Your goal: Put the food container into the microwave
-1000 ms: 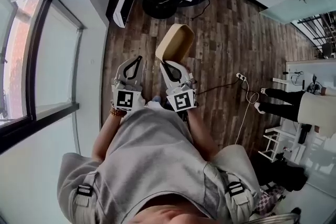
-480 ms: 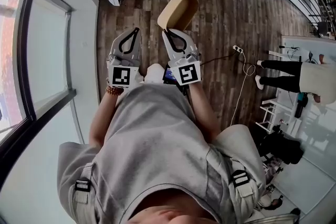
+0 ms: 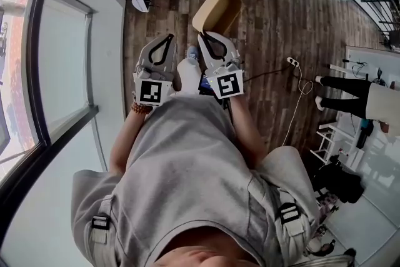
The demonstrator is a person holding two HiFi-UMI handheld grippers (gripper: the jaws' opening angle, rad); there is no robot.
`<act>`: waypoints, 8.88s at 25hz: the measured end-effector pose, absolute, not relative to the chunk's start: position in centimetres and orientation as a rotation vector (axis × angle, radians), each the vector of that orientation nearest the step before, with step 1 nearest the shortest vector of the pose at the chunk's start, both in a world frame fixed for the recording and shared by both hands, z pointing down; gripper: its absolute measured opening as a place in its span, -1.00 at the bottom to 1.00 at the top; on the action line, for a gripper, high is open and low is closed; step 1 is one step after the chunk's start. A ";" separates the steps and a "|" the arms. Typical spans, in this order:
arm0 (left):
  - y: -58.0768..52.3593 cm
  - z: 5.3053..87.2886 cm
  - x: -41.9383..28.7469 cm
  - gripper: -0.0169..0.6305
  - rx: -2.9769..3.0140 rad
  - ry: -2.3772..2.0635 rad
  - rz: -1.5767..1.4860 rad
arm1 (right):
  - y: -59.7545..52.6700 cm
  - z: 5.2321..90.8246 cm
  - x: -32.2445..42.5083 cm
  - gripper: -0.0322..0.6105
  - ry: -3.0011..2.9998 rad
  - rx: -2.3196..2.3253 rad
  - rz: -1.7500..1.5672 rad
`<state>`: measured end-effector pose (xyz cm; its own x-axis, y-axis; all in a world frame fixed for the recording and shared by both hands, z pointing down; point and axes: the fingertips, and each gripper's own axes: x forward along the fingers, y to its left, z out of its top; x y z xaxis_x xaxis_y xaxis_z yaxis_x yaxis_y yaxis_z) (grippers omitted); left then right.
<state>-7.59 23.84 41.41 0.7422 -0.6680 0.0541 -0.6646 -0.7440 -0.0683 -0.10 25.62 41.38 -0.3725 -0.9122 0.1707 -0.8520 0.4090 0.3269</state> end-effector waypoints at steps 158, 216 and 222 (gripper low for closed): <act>-8.2 45.9 2.4 -0.95 -2.855 1.114 -0.300 | -10.1 65.7 7.7 -0.79 -2.136 0.386 -0.124; -14.4 45.8 3.6 -0.95 -2.839 1.151 -0.320 | -20.5 69.6 11.2 -0.79 -1.980 0.705 -0.057; -15.1 46.0 4.1 -0.95 -2.842 1.146 -0.327 | -21.0 70.0 11.5 -0.79 -1.984 0.704 -0.053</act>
<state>4.06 -15.15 45.98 0.7013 -0.6915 0.1733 -0.6788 -0.7220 -0.1339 11.48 -21.04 70.00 -0.3410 -0.4974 0.7977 -0.4542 0.8301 0.3235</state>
